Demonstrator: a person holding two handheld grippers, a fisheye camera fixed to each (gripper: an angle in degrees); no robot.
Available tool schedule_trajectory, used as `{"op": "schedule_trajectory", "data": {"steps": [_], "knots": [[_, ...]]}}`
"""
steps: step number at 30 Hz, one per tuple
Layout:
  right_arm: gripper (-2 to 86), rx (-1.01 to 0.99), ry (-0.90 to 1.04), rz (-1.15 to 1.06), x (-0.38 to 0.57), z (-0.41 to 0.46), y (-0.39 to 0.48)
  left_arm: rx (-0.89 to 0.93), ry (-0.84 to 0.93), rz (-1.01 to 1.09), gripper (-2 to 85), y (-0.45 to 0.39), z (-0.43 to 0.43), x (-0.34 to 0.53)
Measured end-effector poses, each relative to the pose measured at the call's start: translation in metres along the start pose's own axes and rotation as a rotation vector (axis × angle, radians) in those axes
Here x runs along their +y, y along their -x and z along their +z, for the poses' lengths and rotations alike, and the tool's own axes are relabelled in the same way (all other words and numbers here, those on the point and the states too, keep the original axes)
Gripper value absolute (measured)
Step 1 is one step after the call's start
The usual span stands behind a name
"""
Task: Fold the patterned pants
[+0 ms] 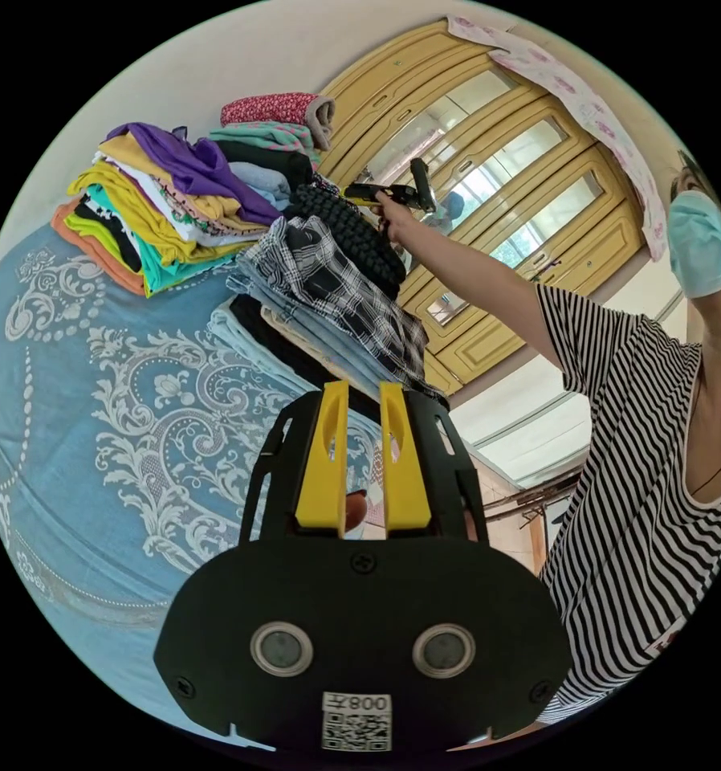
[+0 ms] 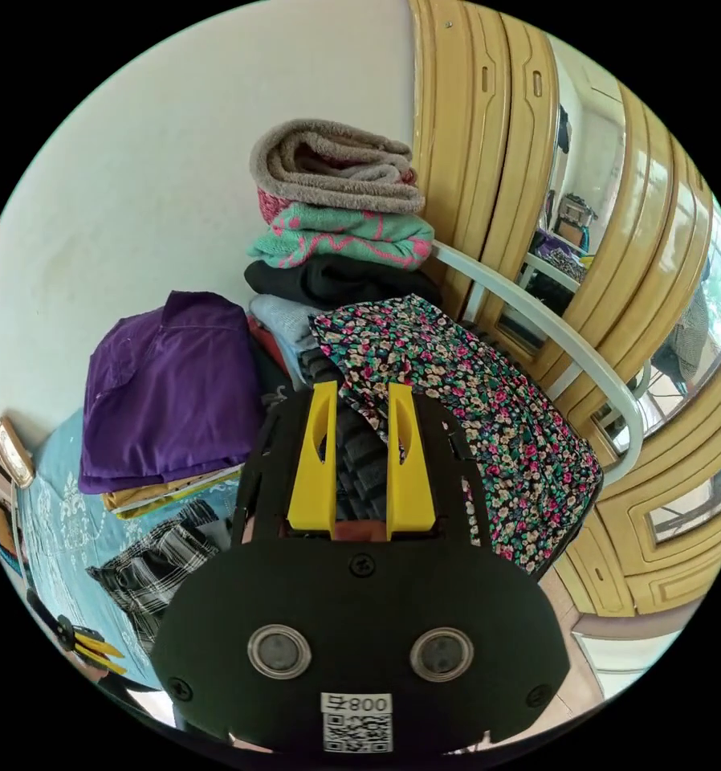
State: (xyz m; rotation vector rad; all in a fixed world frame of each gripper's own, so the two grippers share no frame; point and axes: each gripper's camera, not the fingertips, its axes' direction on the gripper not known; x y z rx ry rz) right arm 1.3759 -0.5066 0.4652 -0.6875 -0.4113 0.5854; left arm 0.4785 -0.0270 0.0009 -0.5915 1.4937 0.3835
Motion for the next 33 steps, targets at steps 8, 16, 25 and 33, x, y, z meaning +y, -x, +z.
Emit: {"op": "schedule_trajectory", "data": {"steps": [8, 16, 25, 33], "knots": [[1.8, -0.193, -0.091, 0.183, 0.024, -0.009, -0.01, -0.004, 0.016, 0.008, 4.2, -0.04, -0.037, 0.053], [0.6, -0.619, -0.341, 0.253, 0.066, -0.093, -0.018, 0.005, -0.062, 0.033, 4.3, -0.11, -0.102, 0.106], [0.5, -1.045, -0.414, -0.14, 0.121, -0.222, 0.119, -0.157, -0.341, 0.173, 9.0, -0.243, -0.233, 0.16], [0.6, -1.35, -0.27, -0.325, 0.215, -0.268, 0.283, -0.68, -0.55, 0.315, 12.5, -0.396, -0.345, 0.258]]}}
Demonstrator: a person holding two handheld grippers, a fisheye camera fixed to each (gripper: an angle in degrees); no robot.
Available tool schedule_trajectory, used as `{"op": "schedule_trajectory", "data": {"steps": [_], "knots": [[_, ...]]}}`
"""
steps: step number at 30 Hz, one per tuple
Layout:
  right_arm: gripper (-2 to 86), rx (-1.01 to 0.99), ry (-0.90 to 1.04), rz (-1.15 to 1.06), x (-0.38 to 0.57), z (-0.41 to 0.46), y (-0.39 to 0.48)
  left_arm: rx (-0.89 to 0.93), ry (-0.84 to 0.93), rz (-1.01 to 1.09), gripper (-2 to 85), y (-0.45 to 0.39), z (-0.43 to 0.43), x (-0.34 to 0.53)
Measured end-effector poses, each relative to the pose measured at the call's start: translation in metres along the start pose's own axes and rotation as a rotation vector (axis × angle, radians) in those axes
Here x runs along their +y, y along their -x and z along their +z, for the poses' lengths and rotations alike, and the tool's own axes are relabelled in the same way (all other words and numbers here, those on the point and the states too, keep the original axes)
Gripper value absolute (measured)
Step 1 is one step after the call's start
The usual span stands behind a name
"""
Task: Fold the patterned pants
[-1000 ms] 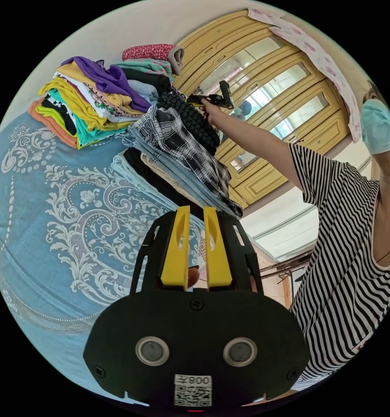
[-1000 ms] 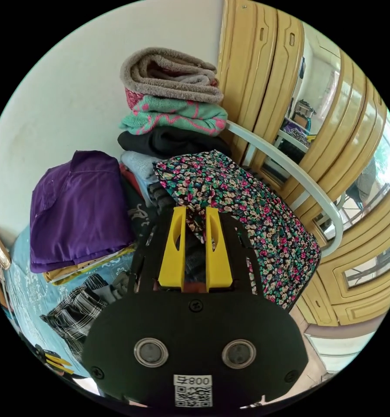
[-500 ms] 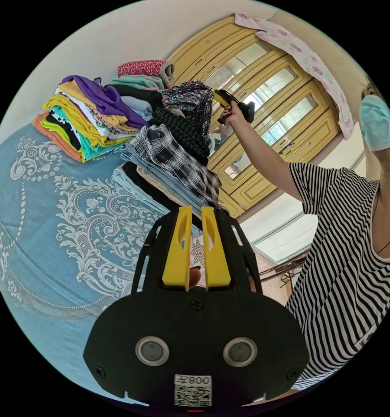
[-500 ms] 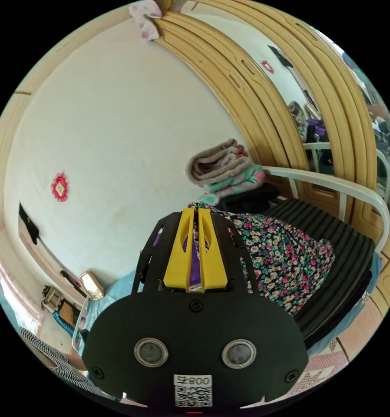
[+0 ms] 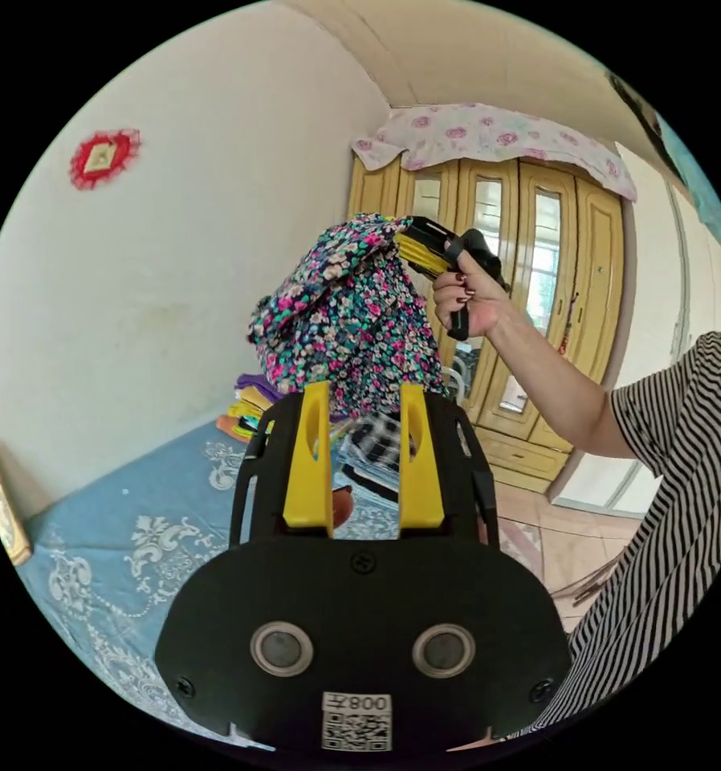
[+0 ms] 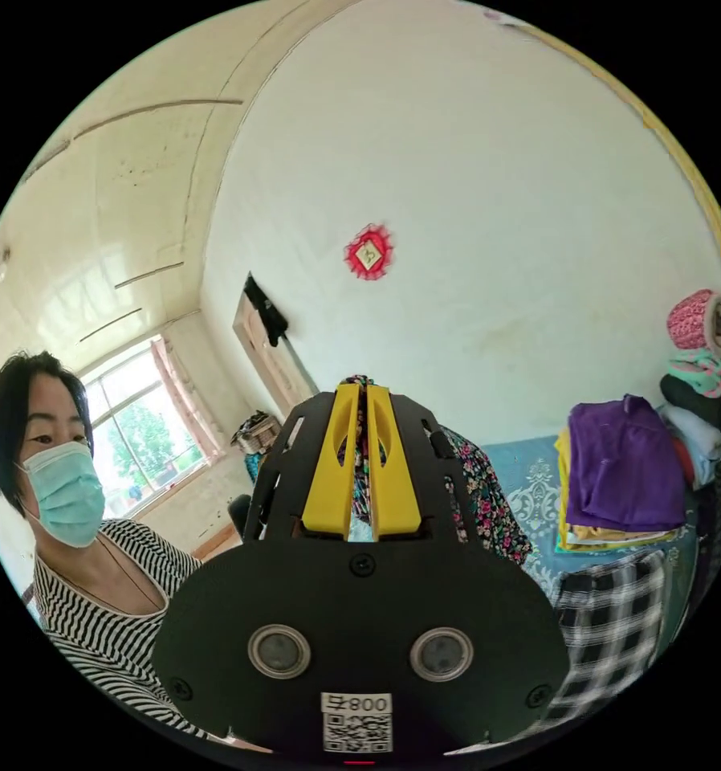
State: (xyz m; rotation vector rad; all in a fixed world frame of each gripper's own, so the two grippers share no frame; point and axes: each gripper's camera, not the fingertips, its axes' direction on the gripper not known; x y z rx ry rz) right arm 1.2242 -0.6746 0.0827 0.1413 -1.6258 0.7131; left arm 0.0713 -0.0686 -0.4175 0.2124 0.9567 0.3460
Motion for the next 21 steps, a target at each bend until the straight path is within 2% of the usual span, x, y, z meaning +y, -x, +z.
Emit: {"op": "schedule_trajectory", "data": {"steps": [4, 9, 15, 21], "knots": [[0.7, -0.105, 0.08, 0.027, 0.038, 0.066, 0.032, -0.131, 0.037, 0.072, 12.3, -0.022, -0.092, 0.009], [0.9, -0.176, 0.223, 0.028, 0.098, 0.157, 0.076, -0.286, 0.105, 0.024, 9.1, -0.024, -0.181, 0.026], [1.2, -0.184, 0.295, 0.024, 0.148, 0.215, 0.094, -0.325, 0.066, -0.048, 3.0, -0.018, -0.301, 0.052], [1.4, -0.152, 0.367, 0.083, 0.195, 0.255, 0.069, -0.377, 0.021, -0.174, 1.1, 0.0, -0.413, 0.07]]}}
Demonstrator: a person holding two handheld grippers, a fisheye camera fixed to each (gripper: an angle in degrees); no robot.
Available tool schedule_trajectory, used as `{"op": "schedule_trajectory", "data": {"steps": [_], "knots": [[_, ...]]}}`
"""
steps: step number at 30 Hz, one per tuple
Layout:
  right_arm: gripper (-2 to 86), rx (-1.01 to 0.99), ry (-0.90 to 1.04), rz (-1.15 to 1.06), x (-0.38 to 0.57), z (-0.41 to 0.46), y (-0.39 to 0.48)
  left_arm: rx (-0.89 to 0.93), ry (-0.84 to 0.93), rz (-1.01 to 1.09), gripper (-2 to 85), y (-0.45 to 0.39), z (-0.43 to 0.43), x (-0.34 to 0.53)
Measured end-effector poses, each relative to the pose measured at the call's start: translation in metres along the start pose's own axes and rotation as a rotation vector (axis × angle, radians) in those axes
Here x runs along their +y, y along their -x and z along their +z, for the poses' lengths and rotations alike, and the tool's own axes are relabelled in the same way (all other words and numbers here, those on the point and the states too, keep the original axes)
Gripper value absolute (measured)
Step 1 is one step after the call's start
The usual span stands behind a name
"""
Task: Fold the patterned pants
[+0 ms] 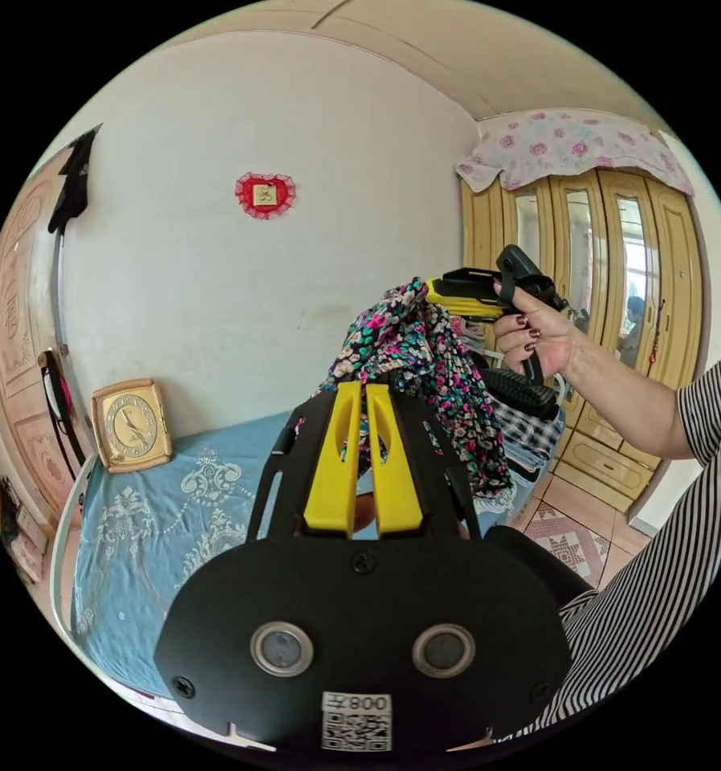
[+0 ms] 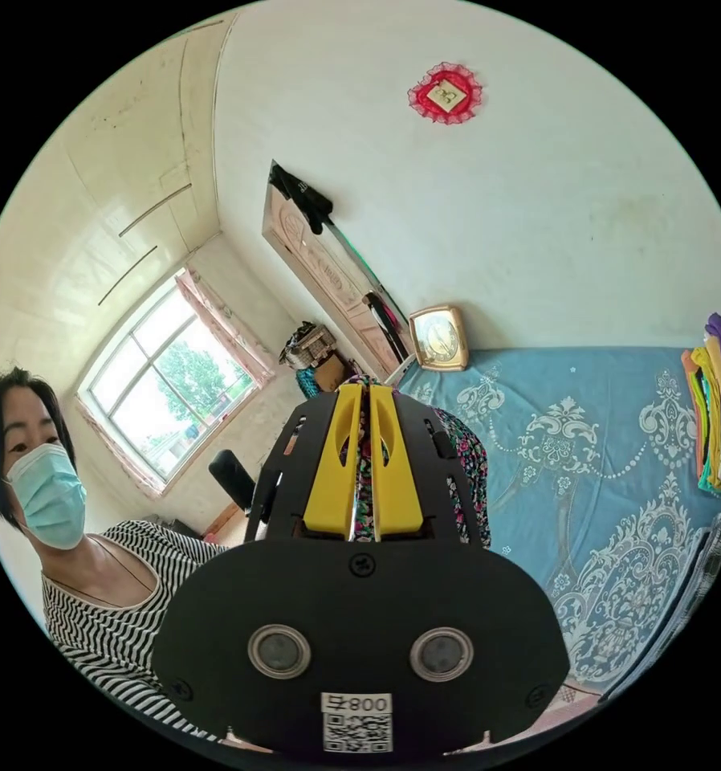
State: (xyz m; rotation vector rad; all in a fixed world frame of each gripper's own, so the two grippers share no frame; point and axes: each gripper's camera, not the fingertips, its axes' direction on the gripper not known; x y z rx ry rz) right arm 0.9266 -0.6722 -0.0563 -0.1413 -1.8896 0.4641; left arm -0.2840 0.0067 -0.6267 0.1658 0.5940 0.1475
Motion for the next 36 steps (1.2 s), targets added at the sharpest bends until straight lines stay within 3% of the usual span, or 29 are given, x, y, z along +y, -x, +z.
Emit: {"op": "schedule_trajectory", "data": {"steps": [6, 13, 19, 30, 34, 36], "knots": [[1.4, -0.044, 0.137, 0.099, 0.046, 0.049, -0.06, 0.032, -0.011, -0.166, 0.5, 0.064, -0.075, 0.011], [1.2, 0.043, 0.214, 0.28, 0.117, 0.075, -0.142, -0.098, 0.038, -0.19, 0.5, 0.123, -0.151, 0.018], [1.1, 0.003, 0.122, 0.331, 0.133, 0.069, -0.184, -0.24, 0.022, -0.222, 0.6, 0.19, -0.216, 0.003], [1.2, -0.045, -0.269, 0.202, 0.129, -0.004, -0.201, -0.41, -0.141, -0.253, 0.6, 0.313, -0.321, -0.048], [1.1, -0.001, -0.208, 0.339, 0.166, 0.007, -0.246, -0.424, -0.036, -0.292, 0.4, 0.36, -0.309, -0.044], [0.9, 0.038, -0.154, 0.51, 0.209, 0.026, -0.296, -0.402, 0.082, -0.33, 0.4, 0.387, -0.283, -0.027]]}}
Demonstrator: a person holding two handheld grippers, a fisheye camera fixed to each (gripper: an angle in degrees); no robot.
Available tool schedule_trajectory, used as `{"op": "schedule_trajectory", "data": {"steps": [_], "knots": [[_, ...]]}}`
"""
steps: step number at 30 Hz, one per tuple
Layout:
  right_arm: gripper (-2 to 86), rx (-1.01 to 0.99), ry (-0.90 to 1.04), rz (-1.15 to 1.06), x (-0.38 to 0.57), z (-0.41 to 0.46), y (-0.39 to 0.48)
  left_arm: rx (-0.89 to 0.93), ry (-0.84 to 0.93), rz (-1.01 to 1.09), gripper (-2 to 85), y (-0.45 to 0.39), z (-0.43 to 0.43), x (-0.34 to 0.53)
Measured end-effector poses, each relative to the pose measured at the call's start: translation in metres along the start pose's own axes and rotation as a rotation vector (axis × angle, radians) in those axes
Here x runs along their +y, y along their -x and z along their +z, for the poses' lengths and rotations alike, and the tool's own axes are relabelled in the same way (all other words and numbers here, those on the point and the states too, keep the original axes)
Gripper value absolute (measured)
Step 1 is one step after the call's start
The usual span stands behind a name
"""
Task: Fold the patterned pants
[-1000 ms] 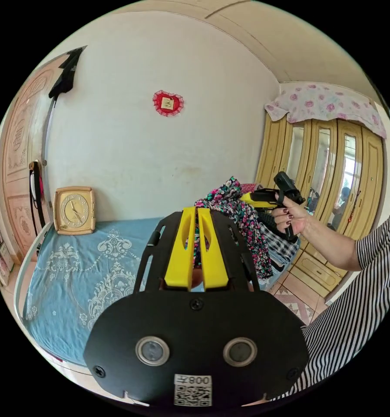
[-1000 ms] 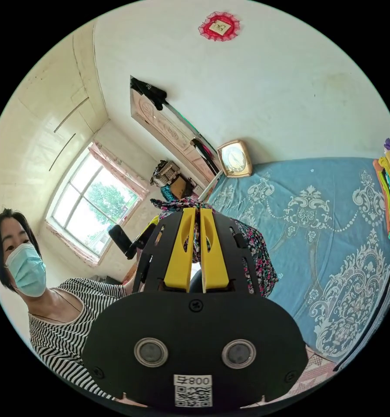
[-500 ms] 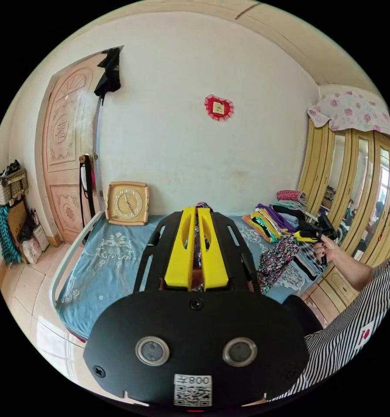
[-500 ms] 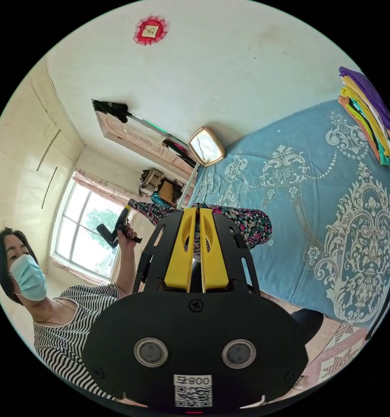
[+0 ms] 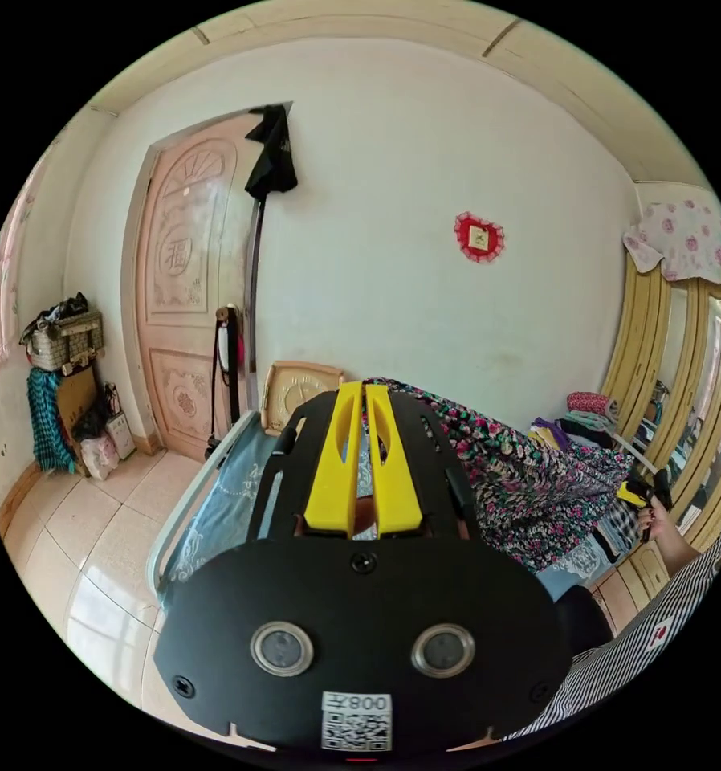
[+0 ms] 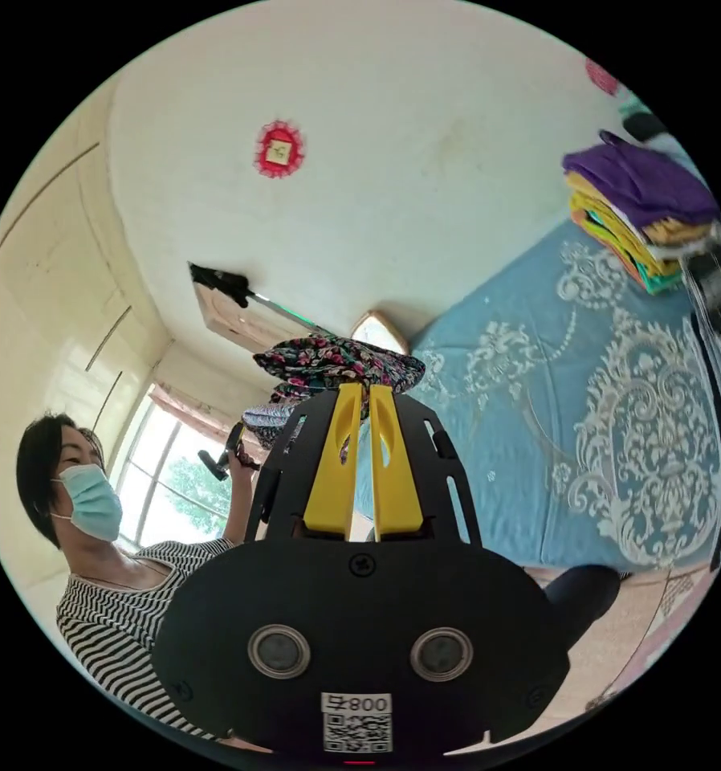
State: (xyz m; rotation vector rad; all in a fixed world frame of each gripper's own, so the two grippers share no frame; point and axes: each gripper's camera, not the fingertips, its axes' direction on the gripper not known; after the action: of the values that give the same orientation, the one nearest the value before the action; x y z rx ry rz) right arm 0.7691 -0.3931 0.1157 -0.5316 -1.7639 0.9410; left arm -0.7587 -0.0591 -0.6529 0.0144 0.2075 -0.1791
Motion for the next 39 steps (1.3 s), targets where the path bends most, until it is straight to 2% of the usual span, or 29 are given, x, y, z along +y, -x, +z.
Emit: {"op": "schedule_trajectory", "data": {"steps": [4, 5, 7, 14, 17, 22, 25, 28, 31, 34, 37, 39], "knots": [[0.6, 0.157, 0.048, 0.298, 0.039, 0.012, -0.102, -0.052, 0.391, -0.137, 0.4, 0.045, 0.097, 0.052], [0.7, 0.189, 0.05, 0.353, 0.051, 0.012, -0.122, -0.054, 0.439, -0.148, 0.4, 0.05, 0.106, 0.059], [1.0, 0.26, 0.067, 0.337, 0.058, 0.017, -0.128, -0.038, 0.57, -0.186, 0.4, 0.066, 0.13, 0.08], [4.2, 0.567, 0.37, -0.071, 0.01, 0.127, -0.092, -0.051, 0.544, -0.237, 0.6, 0.107, 0.134, 0.075], [5.0, 0.735, 0.463, -0.107, 0.005, 0.164, -0.107, -0.033, 0.547, -0.239, 0.6, 0.122, 0.134, 0.067], [7.8, 0.714, 0.451, -0.035, 0.007, 0.172, -0.131, -0.005, 0.547, -0.231, 0.6, 0.138, 0.136, 0.054], [8.3, 0.716, 0.455, -0.184, 0.016, 0.184, -0.106, 0.01, 0.554, -0.222, 0.6, 0.144, 0.14, 0.049], [8.3, 0.732, 0.571, -0.416, 0.038, 0.227, -0.077, 0.023, 0.566, -0.222, 0.6, 0.147, 0.146, 0.046], [8.1, 0.854, 0.667, -0.565, 0.057, 0.268, -0.078, 0.036, 0.572, -0.213, 0.7, 0.15, 0.147, 0.042], [5.4, 0.918, 0.736, -0.527, 0.059, 0.279, -0.099, 0.049, 0.56, -0.188, 0.7, 0.154, 0.141, 0.032], [2.3, 0.844, 0.722, -0.518, 0.048, 0.253, -0.091, 0.064, 0.503, -0.181, 0.7, 0.162, 0.128, 0.019], [1.5, 0.746, 0.642, -0.496, 0.032, 0.214, -0.072, 0.064, 0.455, -0.177, 0.7, 0.168, 0.12, 0.009]]}}
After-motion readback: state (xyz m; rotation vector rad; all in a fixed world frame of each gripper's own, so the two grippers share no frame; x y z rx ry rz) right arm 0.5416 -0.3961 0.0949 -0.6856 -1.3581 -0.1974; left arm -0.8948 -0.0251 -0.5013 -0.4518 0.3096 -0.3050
